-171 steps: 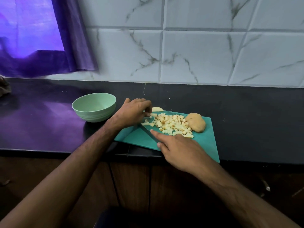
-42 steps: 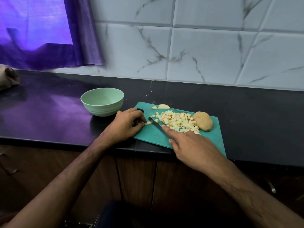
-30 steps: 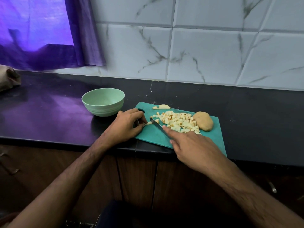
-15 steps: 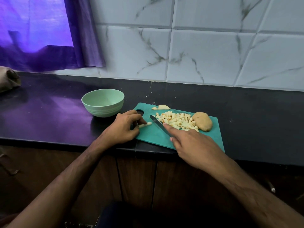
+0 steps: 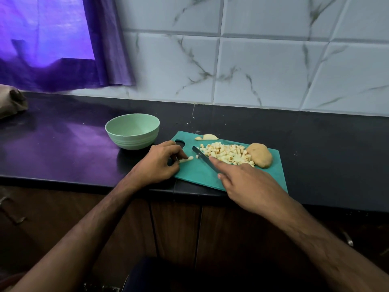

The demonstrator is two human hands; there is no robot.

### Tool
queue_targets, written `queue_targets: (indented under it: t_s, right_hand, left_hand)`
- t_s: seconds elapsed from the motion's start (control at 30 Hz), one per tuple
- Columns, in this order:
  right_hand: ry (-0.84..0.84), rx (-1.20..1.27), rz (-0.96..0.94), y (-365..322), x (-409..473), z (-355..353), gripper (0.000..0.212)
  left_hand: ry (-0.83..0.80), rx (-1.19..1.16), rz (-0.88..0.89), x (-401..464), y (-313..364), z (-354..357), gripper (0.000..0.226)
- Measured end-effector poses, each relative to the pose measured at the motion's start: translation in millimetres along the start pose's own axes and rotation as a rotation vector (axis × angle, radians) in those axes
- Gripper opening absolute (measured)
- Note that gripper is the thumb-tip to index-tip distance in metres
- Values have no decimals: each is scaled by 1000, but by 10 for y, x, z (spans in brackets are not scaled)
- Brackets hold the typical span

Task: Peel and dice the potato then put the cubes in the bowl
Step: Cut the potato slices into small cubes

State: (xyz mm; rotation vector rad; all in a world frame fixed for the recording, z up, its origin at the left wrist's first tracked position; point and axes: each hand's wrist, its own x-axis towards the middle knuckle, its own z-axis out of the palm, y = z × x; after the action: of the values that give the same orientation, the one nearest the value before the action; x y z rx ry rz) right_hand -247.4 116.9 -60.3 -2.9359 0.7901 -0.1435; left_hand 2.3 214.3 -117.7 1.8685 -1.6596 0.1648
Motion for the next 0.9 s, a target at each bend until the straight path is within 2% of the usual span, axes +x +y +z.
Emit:
queue_targets:
  t_s: [0.47, 0.9]
  right_hand:
    - [-16, -16, -16, -77, 66, 7, 51]
    - [-45, -12, -35, -115, 46, 81, 51]
  left_hand:
    - [25, -18, 16, -7, 45, -23, 23]
    - [15, -3, 29, -4, -14, -5, 12]
